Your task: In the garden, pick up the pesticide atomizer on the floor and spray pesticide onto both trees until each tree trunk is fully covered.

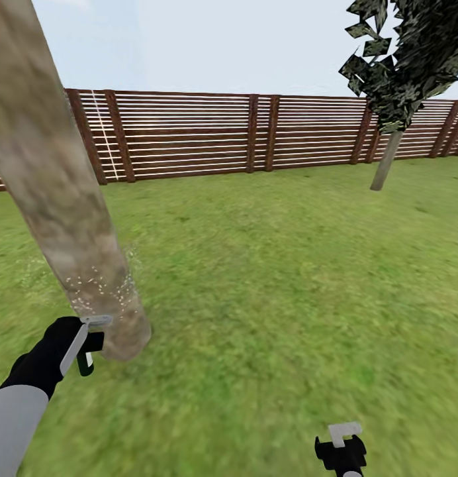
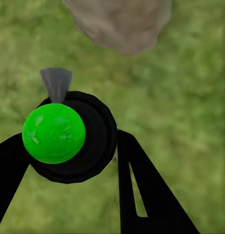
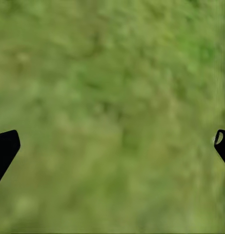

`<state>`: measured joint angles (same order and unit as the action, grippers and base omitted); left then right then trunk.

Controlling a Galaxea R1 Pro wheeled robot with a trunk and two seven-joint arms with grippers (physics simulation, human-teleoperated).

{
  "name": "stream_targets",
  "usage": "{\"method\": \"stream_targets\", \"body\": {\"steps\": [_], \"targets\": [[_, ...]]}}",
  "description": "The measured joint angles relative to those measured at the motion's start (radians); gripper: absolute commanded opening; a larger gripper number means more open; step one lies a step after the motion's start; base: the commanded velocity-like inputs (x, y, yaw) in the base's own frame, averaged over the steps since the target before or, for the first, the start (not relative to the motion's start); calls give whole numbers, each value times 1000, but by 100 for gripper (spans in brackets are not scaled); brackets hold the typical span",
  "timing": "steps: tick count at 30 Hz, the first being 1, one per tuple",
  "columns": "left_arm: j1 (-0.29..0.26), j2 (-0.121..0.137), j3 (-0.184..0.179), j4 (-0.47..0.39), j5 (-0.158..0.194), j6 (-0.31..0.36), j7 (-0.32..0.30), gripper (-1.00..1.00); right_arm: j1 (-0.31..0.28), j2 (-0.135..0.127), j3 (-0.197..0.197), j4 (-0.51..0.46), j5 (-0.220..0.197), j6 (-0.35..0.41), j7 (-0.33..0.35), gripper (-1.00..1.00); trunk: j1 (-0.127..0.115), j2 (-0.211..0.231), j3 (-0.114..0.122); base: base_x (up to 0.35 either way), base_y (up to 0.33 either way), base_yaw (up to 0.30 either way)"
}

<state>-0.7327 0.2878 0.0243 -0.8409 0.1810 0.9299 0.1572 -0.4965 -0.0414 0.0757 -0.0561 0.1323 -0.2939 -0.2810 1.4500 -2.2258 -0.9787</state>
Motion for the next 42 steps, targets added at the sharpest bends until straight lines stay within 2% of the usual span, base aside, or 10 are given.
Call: {"method": "stream_targets", "body": {"steps": [5,15,28,37,40,42], "targets": [[0,-20,0,0,-1,-1,0,-100,0,0,0,0,0,0,0,100,0,0,0,96,-269,194],[0,-21,1,0,-2,-1,-1,-100,0,0,0,0,0,0,0,100,0,0,0,102,-269,265],[0,-20,2,0,-4,-2,-1,-100,0,0,0,0,0,0,0,100,0,0,0,134,-264,13],[0,-17,2,0,-5,-3,-1,-100,0,0,-1,0,-1,1,1,100,1,0,0,-242,-114,0],[7,-17,1,13,-4,-52,-2,-100,0,0,-1,0,-1,0,1,100,1,0,0,-341,-1,0],[39,-19,-2,38,1,-144,-26,-100,0,0,-1,0,-2,0,2,100,1,0,0,-341,0,0]]}}
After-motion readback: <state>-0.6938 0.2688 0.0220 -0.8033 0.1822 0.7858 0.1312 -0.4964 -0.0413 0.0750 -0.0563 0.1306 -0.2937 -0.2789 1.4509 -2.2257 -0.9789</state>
